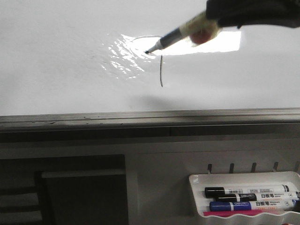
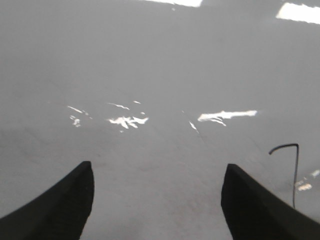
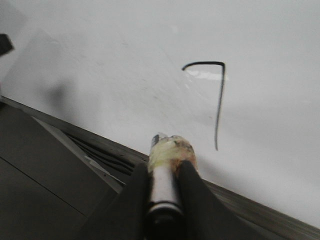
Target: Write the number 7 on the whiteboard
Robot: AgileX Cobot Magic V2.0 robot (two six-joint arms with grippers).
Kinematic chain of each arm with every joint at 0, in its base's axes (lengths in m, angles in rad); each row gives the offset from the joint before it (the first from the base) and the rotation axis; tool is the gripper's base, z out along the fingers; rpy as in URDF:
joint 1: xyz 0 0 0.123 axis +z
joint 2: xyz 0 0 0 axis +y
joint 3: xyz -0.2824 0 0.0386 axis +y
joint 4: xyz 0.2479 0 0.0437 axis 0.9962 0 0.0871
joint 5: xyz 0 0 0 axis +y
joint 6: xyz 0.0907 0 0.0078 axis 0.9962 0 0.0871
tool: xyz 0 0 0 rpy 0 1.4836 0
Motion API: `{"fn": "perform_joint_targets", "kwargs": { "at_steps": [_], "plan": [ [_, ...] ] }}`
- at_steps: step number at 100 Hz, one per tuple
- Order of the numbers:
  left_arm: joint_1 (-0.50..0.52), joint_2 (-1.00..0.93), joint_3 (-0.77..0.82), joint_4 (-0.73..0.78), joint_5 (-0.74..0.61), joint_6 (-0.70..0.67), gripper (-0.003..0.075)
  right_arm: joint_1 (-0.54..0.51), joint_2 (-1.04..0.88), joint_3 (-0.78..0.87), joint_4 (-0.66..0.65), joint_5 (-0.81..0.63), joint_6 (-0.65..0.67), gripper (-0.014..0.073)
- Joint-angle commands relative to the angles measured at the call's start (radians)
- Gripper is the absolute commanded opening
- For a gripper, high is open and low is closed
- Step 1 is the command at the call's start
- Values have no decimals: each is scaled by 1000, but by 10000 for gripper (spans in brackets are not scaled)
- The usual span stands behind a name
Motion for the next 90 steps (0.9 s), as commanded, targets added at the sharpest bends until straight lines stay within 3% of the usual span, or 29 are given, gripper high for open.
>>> {"fn": "perform_joint_targets", "kwargs": {
  "at_steps": [1,22,46,63,82,90],
  "plan": [
    [-48,-12,-27,-50,39,83,493,-5,-44,-37,-56,48,63,-60],
    [-320,19,-27,-183,17,333,493,-5,-9,-122,-372,151,358,-60],
    [-618,156,-50,-161,-105,422,493,-5,54,-250,-575,316,541,-60],
    [-713,247,-84,-86,-136,445,493,-5,72,-307,-642,378,590,-60],
    [-732,310,-105,10,-140,445,489,-5,76,-317,-652,402,599,-60],
    [-732,326,-107,24,-155,445,448,-5,76,-317,-652,402,599,-60]
  ]
}}
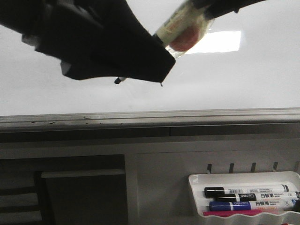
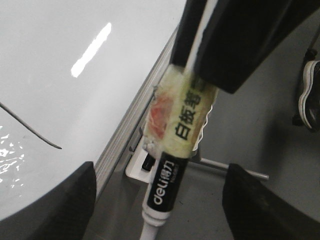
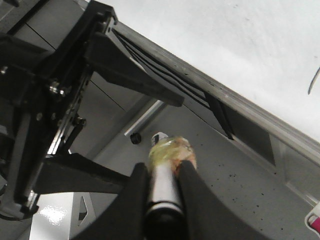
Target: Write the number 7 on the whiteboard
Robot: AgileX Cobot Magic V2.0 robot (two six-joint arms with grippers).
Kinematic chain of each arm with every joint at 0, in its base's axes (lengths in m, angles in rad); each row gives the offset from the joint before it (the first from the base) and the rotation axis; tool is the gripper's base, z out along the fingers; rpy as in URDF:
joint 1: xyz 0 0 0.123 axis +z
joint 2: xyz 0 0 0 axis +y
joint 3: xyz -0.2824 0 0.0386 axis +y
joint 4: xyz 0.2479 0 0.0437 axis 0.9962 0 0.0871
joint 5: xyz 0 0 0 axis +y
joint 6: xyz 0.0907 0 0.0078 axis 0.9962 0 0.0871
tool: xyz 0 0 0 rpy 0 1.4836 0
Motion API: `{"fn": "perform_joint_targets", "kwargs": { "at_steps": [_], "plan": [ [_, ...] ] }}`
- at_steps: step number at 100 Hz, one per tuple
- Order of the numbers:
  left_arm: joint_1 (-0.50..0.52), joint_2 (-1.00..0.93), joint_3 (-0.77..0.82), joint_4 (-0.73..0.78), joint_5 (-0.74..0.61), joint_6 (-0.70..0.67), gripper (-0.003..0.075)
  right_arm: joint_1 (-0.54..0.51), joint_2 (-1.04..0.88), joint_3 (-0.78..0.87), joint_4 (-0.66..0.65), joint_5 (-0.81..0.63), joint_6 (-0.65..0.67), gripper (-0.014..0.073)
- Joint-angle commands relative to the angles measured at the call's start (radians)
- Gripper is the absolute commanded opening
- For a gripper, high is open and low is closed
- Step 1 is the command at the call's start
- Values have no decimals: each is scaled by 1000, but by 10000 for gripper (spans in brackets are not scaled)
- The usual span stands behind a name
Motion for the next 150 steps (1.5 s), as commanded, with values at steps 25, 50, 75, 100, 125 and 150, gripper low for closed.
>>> {"fn": "perform_joint_targets", "kwargs": {
  "at_steps": [25,50,75,100,125,150],
  "plan": [
    [-9,27,-39,20,-95,2,286,-5,-7,-33,40,-3,0,-60],
    [-9,37,-41,23,-100,2,85,-5,-7,-33,40,-6,0,-60],
    [-9,37,-65,-4,-100,0,-20,-5,-7,-33,40,16,0,113],
    [-9,17,-70,-100,-183,-4,-20,-46,-18,-33,21,-7,7,517],
    [15,-96,15,-456,-498,-4,-20,-287,-95,-33,-171,97,62,450],
    [132,-107,66,-676,-556,-4,-20,-341,-121,-22,-138,140,98,449]
  ]
}}
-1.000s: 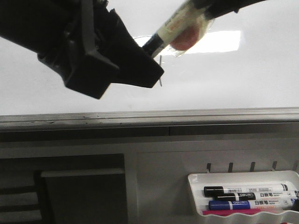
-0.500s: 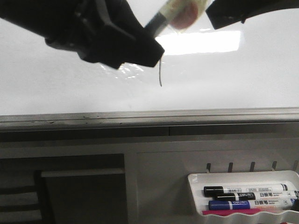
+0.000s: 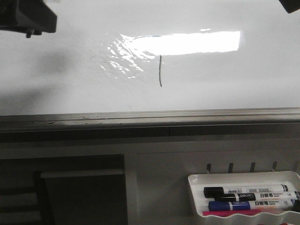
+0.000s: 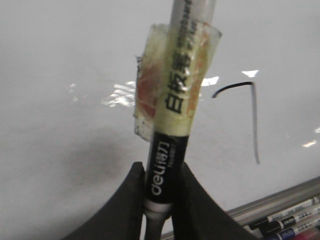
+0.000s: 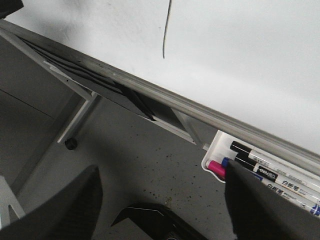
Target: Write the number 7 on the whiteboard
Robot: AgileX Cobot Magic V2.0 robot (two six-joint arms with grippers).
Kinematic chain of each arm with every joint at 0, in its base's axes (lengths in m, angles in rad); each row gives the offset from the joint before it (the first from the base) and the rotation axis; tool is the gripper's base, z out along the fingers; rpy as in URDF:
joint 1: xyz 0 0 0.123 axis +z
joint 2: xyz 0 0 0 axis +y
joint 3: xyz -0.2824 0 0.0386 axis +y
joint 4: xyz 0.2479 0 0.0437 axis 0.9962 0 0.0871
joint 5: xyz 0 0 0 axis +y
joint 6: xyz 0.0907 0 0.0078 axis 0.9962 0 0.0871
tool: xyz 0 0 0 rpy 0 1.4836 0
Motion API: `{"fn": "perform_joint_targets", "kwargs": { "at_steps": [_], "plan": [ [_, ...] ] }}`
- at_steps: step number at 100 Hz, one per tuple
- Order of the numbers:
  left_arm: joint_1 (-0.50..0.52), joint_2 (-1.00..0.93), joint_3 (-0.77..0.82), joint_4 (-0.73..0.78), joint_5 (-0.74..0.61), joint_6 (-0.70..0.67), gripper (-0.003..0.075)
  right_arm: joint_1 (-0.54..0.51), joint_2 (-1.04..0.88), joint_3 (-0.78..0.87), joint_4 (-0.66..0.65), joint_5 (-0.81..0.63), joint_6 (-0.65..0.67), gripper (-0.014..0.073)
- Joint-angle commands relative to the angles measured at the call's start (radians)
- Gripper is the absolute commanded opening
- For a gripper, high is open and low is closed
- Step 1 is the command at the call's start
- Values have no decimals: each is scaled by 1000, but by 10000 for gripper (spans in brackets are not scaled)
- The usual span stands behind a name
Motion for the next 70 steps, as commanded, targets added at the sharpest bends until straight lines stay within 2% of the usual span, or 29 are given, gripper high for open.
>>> {"fn": "perform_joint_targets", "kwargs": {
  "at_steps": [1,13,37,47,70],
  "plan": [
    [46,4,-23,-46,0,-11,-20,-8,-17,-24,70,-6,6,450],
    [134,50,-25,-45,75,-43,-20,-8,-17,-24,72,-3,6,449],
    [315,174,-43,-90,326,-45,-20,-8,-17,-24,79,2,6,450],
    [342,202,-69,-90,402,-43,-20,-8,-17,-24,82,2,6,449],
    [344,245,-111,-90,406,-43,-20,-8,-17,-24,86,0,6,449]
  ]
}}
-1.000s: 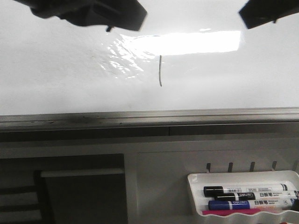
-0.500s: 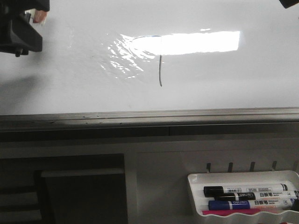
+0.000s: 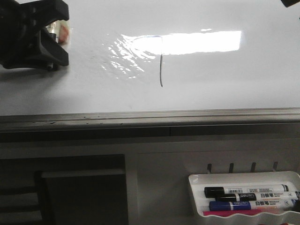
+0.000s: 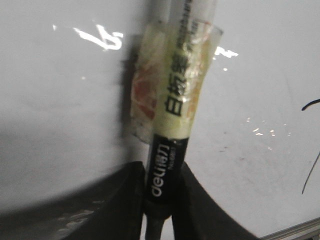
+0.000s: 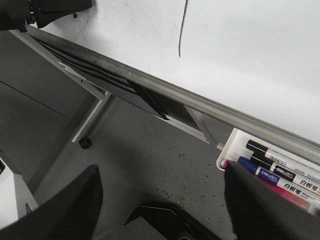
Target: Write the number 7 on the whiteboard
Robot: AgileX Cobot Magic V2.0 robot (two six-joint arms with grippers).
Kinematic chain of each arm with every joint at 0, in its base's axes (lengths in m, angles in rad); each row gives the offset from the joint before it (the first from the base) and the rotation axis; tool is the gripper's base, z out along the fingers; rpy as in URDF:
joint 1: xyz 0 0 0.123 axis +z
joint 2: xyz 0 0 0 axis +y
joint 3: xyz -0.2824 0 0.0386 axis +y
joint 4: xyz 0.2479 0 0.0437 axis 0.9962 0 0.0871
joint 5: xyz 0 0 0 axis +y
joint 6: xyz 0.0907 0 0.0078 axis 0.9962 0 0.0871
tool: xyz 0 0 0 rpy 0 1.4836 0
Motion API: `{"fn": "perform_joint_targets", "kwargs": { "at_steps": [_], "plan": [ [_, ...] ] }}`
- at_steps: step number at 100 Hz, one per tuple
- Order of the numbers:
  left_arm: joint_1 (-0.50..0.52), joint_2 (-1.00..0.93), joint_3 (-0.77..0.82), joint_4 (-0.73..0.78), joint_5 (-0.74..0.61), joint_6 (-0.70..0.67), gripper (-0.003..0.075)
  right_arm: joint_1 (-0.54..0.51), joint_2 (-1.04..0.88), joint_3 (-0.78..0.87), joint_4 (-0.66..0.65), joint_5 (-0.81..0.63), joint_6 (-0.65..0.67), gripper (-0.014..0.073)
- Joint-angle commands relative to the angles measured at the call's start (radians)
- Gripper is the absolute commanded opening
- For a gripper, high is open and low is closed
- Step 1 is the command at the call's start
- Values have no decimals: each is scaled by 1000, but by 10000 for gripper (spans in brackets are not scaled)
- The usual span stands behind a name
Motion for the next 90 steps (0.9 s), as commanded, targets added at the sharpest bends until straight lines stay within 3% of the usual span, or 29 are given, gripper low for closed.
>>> {"fn": "perform_joint_targets", "kwargs": {
  "at_steps": [1,13,22,29,41,51,90],
  "plan": [
    [8,3,-36,-4,-8,-8,-20,-6,-15,-24,60,-18,-4,449],
    [8,6,-36,1,-8,-4,-15,-6,-15,-24,60,-18,-4,449],
    [8,6,-38,6,-6,3,52,-6,-15,-24,60,-18,-4,449],
    [8,6,-40,8,-4,3,165,-6,-15,-24,60,-18,-4,449],
    [8,4,-40,8,-4,3,422,-6,-15,-24,60,-20,-4,449],
    [8,-9,-40,21,-5,3,544,-6,-15,-24,60,-22,-4,449],
    [8,-244,-38,319,-14,3,555,-6,-33,-24,102,-22,-8,449]
  ]
}}
